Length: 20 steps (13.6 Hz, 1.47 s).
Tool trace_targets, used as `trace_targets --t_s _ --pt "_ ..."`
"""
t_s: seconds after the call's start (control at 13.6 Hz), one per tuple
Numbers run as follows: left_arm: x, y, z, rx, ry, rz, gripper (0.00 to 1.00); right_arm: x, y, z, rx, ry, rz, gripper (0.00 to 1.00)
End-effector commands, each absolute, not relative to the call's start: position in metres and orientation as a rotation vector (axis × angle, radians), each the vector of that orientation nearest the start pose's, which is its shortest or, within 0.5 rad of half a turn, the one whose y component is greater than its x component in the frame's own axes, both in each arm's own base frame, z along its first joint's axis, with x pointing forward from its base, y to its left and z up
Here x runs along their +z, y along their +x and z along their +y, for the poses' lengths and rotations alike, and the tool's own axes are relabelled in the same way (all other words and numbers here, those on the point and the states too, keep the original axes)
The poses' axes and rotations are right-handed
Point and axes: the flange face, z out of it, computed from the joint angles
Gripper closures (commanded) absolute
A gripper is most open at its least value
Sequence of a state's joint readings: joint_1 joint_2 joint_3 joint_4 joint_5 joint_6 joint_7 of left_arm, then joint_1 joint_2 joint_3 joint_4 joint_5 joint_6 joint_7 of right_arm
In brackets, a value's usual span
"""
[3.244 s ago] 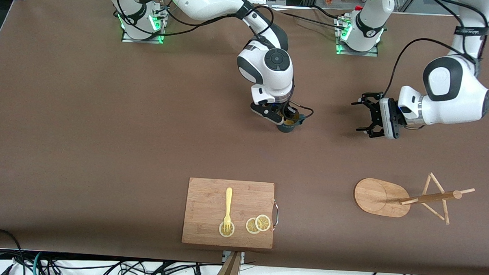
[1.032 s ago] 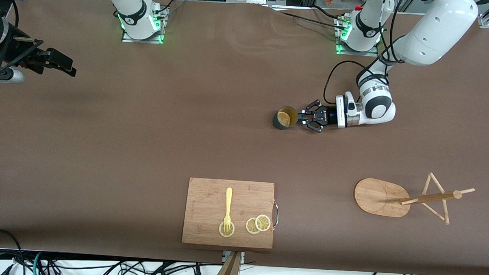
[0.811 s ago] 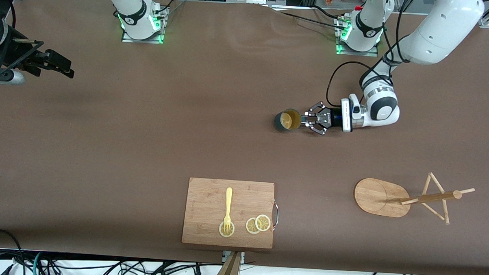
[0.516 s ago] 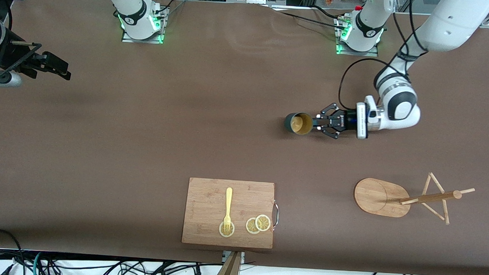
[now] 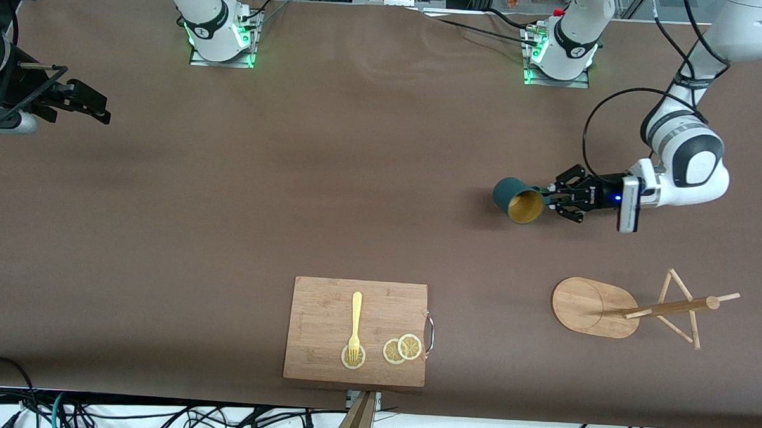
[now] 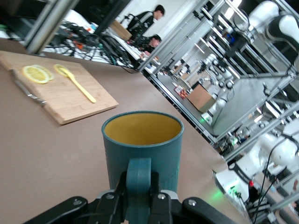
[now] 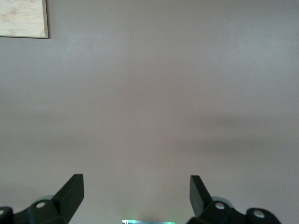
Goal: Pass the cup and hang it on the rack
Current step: 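Lift the mug with the left gripper toward the wooden rack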
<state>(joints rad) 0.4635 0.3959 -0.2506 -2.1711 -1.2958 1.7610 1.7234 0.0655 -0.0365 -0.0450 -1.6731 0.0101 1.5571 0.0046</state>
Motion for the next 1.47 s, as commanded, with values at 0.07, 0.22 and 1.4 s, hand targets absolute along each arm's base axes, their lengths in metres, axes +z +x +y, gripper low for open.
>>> trace_targets --t_s 0.07,0.22,1.4 --pt "0.247 0.527 0.091 0.51 1.788 -0.488 1.0 0.601 0.541 -0.002 0.093 -3.125 -0.076 0.0" --pt "0.25 0.517 0.125 0.46 1.8 -0.409 1.0 0.608 0.549 0.001 0.077 -3.136 -0.089 0.0" --pt "0.321 0.582 0.234 -0.148 1.758 0.425 1.0 0.605 0.558 0.01 0.077 -3.128 -0.103 0.0"
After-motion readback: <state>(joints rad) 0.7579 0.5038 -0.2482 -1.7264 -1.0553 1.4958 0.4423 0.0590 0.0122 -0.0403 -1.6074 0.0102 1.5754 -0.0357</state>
